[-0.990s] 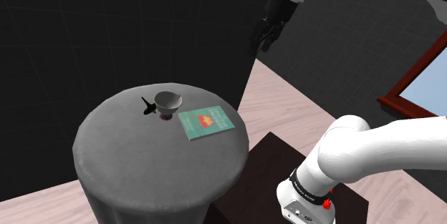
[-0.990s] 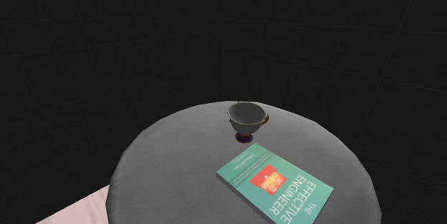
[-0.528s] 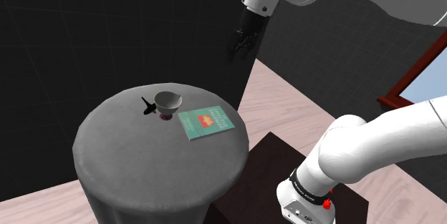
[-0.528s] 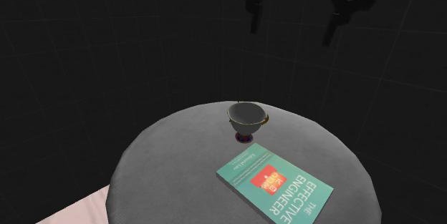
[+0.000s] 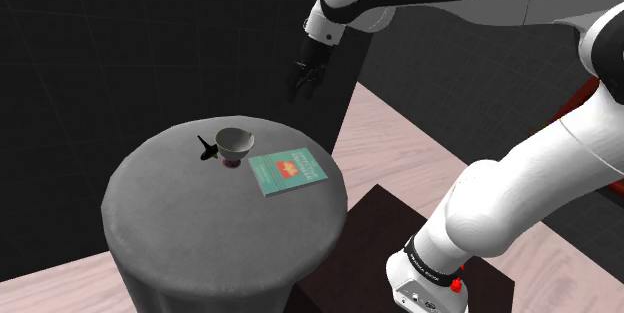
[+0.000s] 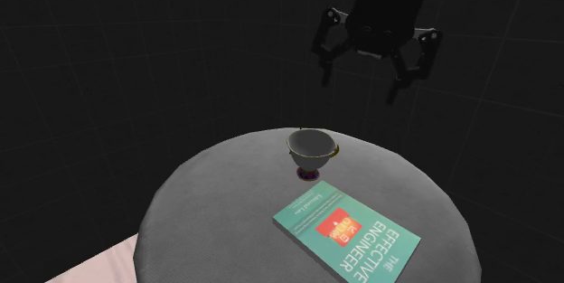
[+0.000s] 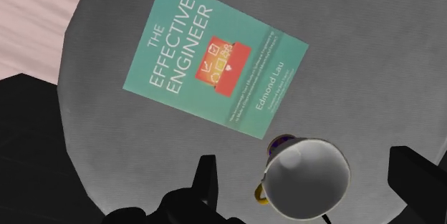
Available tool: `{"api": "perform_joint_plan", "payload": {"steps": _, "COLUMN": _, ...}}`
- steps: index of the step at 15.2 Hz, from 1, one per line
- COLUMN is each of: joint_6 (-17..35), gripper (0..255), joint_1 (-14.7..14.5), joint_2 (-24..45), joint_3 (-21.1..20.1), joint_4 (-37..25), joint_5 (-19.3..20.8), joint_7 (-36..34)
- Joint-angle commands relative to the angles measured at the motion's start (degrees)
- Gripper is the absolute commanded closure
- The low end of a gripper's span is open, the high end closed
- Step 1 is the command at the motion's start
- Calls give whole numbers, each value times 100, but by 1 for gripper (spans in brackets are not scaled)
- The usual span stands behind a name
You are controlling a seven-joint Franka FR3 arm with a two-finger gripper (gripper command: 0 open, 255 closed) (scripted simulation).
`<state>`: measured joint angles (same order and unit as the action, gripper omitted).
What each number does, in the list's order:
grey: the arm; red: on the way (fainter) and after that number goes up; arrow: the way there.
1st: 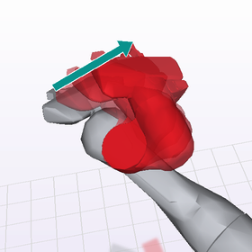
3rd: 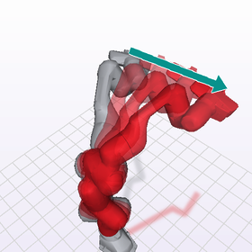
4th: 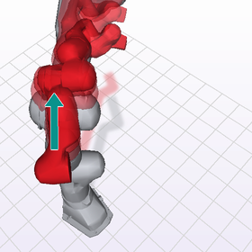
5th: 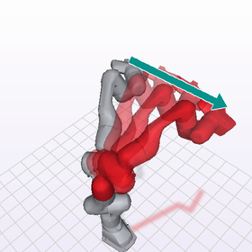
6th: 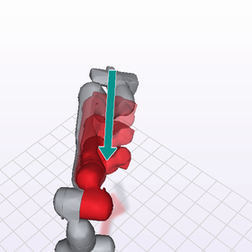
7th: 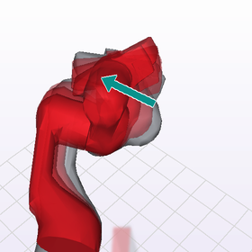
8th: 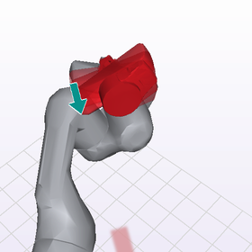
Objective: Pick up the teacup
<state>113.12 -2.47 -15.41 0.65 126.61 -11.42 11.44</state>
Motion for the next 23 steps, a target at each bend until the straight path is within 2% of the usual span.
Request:
{"api": "perform_joint_plan", "payload": {"steps": 1, "joint_6": 177, "gripper": 0, "joint_1": -42, "joint_2": 440, "joint_3": 20, "joint_4": -175, "joint_5": -119, "joint_7": 155}}
{"api": "perform_joint_plan", "payload": {"steps": 8, "joint_6": 558, "gripper": 0, "joint_1": -131, "joint_2": 2002, "joint_3": 4, "joint_4": -1037, "joint_5": -552, "joint_7": 667}}
{"api": "perform_joint_plan", "payload": {"steps": 16, "joint_6": 615, "gripper": 0, "joint_1": -137, "joint_2": 3836, "joint_3": -174, "joint_4": -2461, "joint_5": -922, "joint_7": 1088}}
{"api": "perform_joint_plan", "payload": {"steps": 23, "joint_6": 946, "gripper": 0, "joint_1": -135, "joint_2": 4203, "joint_3": -213, "joint_4": -2460, "joint_5": -1000, "joint_7": 1231}}
